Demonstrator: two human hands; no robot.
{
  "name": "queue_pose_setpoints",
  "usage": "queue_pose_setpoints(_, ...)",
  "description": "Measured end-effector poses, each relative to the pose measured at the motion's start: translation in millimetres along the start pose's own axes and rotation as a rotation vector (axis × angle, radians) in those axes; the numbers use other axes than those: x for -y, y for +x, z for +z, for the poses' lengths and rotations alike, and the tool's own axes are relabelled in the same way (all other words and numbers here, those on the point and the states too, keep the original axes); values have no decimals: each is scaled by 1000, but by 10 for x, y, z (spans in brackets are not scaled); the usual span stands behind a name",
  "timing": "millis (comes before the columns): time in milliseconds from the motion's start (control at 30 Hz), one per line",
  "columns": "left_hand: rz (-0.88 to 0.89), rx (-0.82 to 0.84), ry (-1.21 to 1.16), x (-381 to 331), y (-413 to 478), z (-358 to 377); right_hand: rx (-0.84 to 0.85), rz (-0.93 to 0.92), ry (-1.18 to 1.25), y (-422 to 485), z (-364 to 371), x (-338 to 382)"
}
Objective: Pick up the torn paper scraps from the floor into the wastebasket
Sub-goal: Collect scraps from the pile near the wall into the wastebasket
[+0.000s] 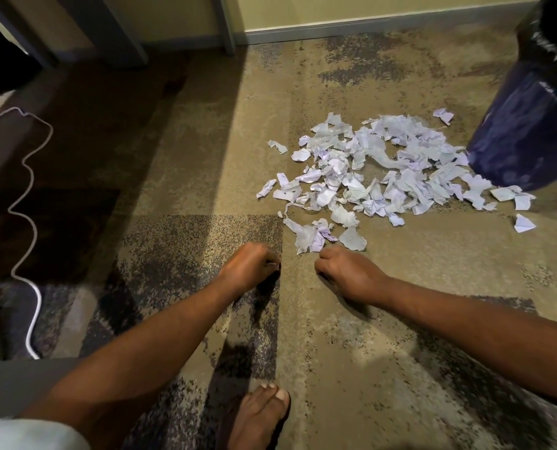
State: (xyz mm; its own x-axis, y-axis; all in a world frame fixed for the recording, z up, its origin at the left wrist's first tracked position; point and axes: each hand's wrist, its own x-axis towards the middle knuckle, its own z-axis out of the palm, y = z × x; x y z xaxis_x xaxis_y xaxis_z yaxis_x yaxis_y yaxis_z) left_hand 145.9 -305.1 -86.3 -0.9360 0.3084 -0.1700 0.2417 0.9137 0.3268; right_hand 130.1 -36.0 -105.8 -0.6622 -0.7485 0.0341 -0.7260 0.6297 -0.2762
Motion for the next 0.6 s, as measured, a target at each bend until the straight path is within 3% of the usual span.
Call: queue_pose_setpoints(600, -77, 86, 31, -72, 104, 70, -44, 1, -26, -17, 24, 21)
